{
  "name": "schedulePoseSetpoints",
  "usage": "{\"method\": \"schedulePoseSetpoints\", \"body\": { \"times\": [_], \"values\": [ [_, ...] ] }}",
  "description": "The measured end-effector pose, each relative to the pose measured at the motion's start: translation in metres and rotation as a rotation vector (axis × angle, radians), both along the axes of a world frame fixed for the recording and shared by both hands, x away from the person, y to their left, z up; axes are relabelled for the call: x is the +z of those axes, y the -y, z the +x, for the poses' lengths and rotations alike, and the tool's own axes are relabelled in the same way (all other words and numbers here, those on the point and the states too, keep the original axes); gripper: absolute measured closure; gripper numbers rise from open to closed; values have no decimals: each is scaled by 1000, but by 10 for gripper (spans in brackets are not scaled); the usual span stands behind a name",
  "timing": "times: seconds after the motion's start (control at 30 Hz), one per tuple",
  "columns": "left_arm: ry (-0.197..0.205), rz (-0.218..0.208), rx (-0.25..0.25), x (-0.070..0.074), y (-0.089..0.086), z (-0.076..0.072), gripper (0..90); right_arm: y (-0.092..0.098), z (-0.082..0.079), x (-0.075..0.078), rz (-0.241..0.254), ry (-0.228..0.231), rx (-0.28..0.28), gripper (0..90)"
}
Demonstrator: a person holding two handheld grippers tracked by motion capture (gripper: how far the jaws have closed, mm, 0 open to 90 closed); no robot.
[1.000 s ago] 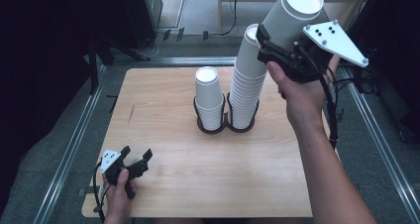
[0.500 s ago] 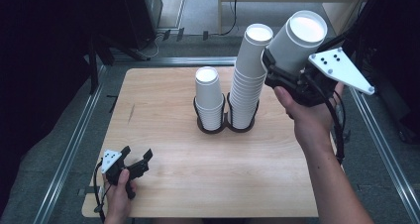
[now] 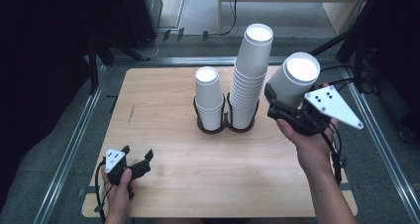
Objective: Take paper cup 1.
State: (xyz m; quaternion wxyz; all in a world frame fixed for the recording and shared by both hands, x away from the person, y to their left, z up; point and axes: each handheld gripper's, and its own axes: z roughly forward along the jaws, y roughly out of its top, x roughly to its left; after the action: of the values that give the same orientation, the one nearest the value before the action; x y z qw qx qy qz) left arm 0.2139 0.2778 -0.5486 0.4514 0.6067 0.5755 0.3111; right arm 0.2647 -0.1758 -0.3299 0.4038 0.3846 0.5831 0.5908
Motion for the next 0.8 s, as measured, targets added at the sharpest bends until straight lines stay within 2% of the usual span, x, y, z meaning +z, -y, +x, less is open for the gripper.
{"method": "schedulePoseSetpoints", "body": {
  "times": [0.03, 0.1, 0.13, 0.17, 0.23, 0.33, 0.43, 0.47, 0.5, 0.57, 0.6, 0.67, 0.7, 0.8],
  "values": [
    [1, 5, -5, 1, 1, 0, 87, 2, -2, -10, -10, -5, -1, 139],
    [-1, 2, -4, 3, 1, 0, 87, 2, -2, -14, -13, -8, -1, 139],
    [5, -11, -4, 5, 4, 0, 87, 4, -4, -24, -20, -23, -3, 139],
    [5, -11, -4, 5, 4, 0, 87, 4, -4, -24, -20, -23, -3, 139],
    [17, 11, -8, 12, 11, 1, 87, 7, -6, -34, -24, -30, -7, 139],
    [51, 75, -36, 23, 25, 1, 87, 8, -9, -45, -32, -32, -6, 139],
    [70, 89, -53, 30, 34, 1, 87, 9, -10, -52, -44, -38, -4, 139],
    [79, 91, -65, 34, 40, 2, 87, 9, -12, -59, -56, -51, -1, 139],
    [81, 95, -76, 37, 44, 2, 87, 9, -12, -59, -56, -51, -1, 139],
    [95, 105, -125, 47, 61, 6, 87, 7, -14, -70, -77, -56, 2, 139],
    [95, 105, -125, 47, 61, 6, 87, 7, -14, -70, -77, -56, 2, 139],
    [114, 97, -155, 57, 72, 10, 87, 5, -15, -77, -105, -62, 8, 139],
    [129, 92, -174, 64, 81, 13, 87, 3, -17, -84, -142, -64, 17, 140],
    [147, 98, -208, 72, 92, 16, 87, 3, -21, -92, -192, -46, 31, 140]
  ]
}}
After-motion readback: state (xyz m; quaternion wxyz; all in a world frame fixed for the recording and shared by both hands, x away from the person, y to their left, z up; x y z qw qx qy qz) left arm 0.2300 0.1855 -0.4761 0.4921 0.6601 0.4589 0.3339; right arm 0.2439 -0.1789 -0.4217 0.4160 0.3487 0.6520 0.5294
